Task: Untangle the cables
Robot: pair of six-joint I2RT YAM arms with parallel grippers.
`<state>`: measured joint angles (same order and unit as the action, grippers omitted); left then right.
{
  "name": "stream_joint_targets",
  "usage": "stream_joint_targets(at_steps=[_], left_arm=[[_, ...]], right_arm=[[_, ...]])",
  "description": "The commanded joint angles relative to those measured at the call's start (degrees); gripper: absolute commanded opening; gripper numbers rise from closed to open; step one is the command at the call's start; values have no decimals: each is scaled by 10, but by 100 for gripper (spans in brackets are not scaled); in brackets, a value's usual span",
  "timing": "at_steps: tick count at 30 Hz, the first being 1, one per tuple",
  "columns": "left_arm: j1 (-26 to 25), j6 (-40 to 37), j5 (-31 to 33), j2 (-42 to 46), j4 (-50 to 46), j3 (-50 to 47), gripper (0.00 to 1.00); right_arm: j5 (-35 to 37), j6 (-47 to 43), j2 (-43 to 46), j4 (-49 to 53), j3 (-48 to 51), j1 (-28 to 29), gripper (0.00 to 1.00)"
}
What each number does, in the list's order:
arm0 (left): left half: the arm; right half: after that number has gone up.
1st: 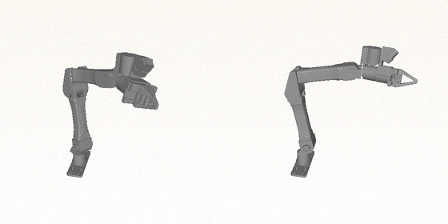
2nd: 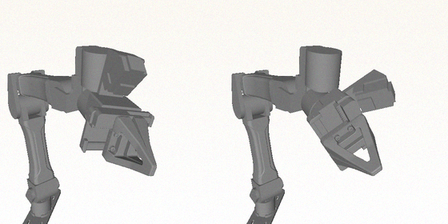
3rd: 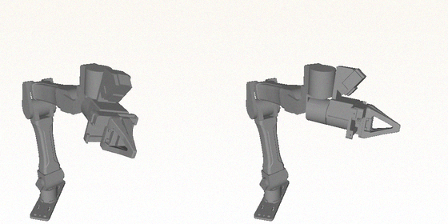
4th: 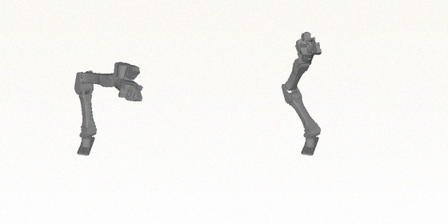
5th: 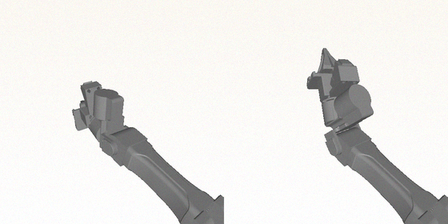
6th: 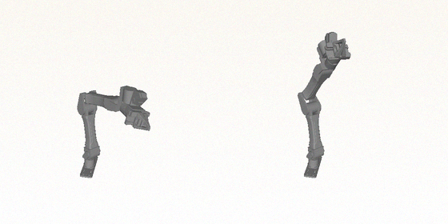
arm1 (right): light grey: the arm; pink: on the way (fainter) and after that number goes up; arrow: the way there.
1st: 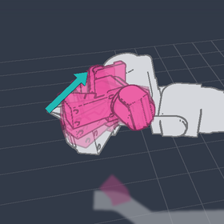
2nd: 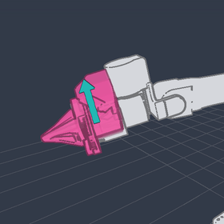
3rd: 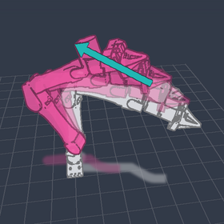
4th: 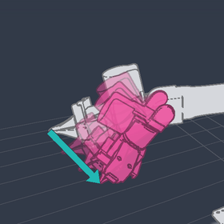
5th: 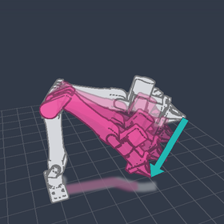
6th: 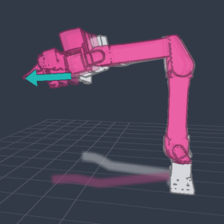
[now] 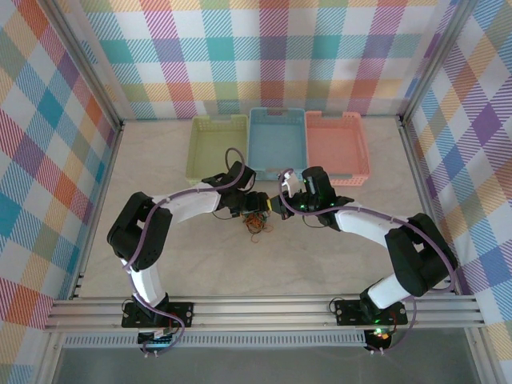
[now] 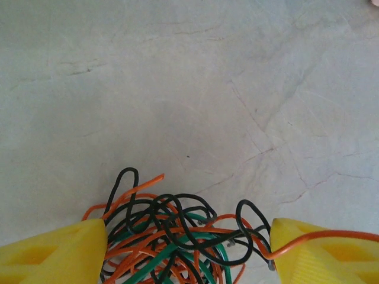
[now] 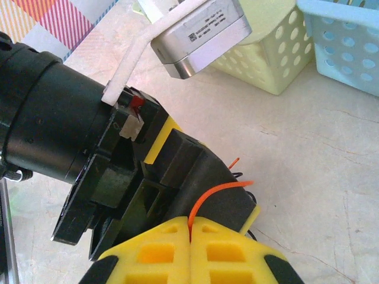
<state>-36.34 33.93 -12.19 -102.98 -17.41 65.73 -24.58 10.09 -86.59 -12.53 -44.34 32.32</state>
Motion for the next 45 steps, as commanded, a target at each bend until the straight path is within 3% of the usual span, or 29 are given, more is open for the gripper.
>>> stream_joint_targets(at_steps=[1,14,29,45], left_arm=[[-5,29,-42,27,40,-9,74],[-5,-1,51,-2,-57,30,77],[2,4,24,-28,-46,29,75],[7,7,21,-18,-35,12,72]], right_arm=[[-14,-2,-7,-12,-10,1,0],[2,8,19,-40,16,1,0],[-58,-2,33,-70,31,1,0],[-100,-8,151,-63,53,2,0]])
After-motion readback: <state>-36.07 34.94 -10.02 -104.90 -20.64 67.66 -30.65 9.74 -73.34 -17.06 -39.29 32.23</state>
